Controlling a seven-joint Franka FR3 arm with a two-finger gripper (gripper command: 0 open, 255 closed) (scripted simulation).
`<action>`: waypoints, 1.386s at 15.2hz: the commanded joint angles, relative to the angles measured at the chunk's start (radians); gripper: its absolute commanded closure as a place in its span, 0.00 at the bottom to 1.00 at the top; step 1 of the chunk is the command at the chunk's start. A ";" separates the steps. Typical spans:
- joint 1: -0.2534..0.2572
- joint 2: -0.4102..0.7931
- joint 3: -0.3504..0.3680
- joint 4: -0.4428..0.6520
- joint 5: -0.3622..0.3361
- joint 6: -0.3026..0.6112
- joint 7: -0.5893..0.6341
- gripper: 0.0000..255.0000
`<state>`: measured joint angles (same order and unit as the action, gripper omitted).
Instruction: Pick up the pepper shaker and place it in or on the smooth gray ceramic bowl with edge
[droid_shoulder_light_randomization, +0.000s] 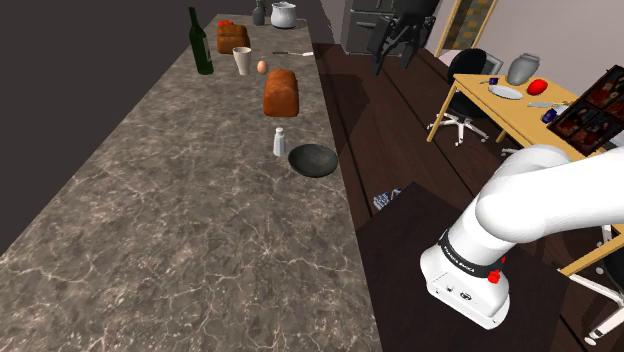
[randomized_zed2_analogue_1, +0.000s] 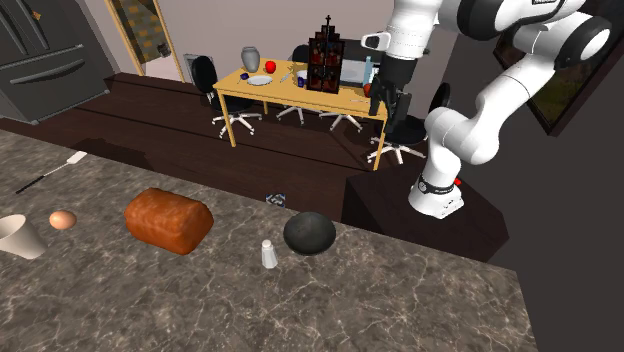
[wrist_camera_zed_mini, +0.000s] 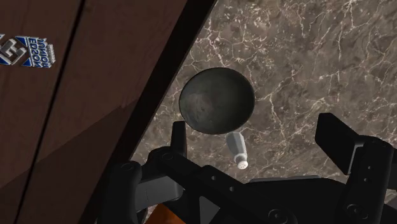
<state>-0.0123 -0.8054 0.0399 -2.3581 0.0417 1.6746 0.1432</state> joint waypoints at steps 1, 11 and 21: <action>0.000 0.000 0.000 0.000 0.000 0.000 0.000 0.00; -0.005 0.350 0.019 0.052 0.016 0.260 0.020 0.00; -0.007 0.740 0.031 0.235 0.017 0.429 0.041 0.00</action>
<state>-0.0210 -0.1072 0.0677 -2.1463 0.0589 2.0890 0.1778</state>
